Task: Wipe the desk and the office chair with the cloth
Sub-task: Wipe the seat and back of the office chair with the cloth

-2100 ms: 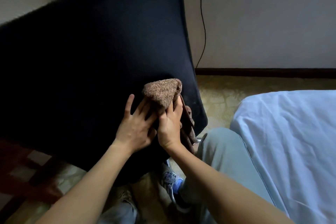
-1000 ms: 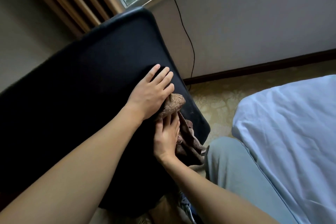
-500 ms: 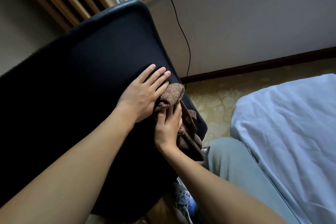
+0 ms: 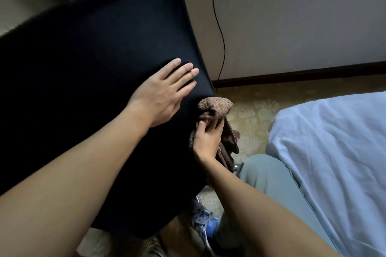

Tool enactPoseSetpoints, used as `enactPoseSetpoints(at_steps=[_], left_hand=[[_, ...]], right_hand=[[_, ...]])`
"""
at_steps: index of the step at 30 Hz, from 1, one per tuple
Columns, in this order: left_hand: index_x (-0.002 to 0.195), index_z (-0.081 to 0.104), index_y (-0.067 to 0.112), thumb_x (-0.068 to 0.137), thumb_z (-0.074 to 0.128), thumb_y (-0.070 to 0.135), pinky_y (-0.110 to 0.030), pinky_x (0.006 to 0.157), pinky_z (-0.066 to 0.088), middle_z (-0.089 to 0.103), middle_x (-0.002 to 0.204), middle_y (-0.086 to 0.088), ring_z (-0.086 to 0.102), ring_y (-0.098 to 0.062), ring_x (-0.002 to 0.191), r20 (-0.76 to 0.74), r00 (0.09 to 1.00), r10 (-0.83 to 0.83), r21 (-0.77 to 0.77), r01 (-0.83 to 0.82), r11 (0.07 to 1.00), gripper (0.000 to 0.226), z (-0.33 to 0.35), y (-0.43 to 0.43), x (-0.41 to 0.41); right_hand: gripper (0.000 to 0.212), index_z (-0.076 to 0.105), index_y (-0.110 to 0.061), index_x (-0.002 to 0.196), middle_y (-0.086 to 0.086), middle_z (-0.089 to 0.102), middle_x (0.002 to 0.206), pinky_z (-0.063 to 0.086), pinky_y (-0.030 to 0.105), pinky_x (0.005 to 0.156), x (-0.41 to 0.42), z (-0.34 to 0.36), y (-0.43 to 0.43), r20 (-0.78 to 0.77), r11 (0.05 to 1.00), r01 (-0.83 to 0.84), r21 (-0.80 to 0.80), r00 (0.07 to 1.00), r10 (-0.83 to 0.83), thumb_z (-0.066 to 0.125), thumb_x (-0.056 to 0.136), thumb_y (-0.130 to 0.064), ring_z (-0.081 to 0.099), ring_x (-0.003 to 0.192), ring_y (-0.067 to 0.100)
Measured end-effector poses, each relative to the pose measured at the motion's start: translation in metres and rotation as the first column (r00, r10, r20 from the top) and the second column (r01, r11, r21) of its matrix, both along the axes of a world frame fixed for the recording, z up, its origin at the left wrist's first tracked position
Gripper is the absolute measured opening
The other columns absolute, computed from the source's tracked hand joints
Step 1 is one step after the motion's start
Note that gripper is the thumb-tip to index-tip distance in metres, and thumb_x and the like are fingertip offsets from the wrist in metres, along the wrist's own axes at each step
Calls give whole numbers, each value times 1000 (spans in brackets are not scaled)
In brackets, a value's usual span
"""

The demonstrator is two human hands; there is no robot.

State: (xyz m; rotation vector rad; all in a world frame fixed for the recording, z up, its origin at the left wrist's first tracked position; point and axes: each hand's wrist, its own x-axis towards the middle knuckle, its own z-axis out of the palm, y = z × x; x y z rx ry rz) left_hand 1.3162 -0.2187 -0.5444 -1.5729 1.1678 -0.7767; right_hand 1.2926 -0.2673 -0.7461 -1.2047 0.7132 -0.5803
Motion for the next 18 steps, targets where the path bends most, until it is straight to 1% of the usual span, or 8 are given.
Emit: enactPoseSetpoints(at_steps=[5,7,9,14,16,18], left_hand=[[160,15,15,104,12,34,-50,125,4,4,167,-13,4,-30,155,18,1000,10,12,-10,1000,59,-1,4,2],[160,12,15,104,9,34,-50,125,3,1,168,-12,2,-30,155,23,1000,17,21,-17,1000,59,-2,4,2],[160,11,15,105,8,34,-49,126,2,1,167,-12,1,-30,155,37,999,15,23,-16,1000,59,-2,4,2],[160,17,15,105,11,34,-49,126,4,7,167,-12,6,-29,155,42,999,5,9,-5,1000,58,-2,3,4],[160,19,16,105,12,34,-49,126,6,9,167,-12,8,-29,155,45,999,-4,11,4,1000,58,-2,3,6],[160,19,15,105,11,34,-49,126,6,9,167,-12,8,-30,155,50,999,-7,16,7,1000,58,0,1,7]], right_hand=[[73,13,-17,160,8,15,166,17,45,122,8,-25,-3,-90,996,-2,84,996,10,38,99,-47,17,151,26],[68,15,-16,160,10,17,166,18,45,121,10,-34,-5,-121,989,12,144,993,6,39,102,-41,18,151,26],[65,16,-15,160,9,16,166,16,42,121,11,-42,-7,-139,987,8,163,990,15,37,103,-38,17,151,25],[63,17,-16,160,6,13,167,10,35,119,14,-66,-10,-190,969,19,244,981,28,35,104,-37,13,152,21],[64,17,-16,160,7,13,167,10,36,120,15,-70,-11,-210,959,35,280,977,25,35,104,-39,13,152,22],[69,18,-13,160,9,17,165,14,39,120,17,-70,-10,-222,931,83,355,975,-2,39,101,-42,19,150,25]])
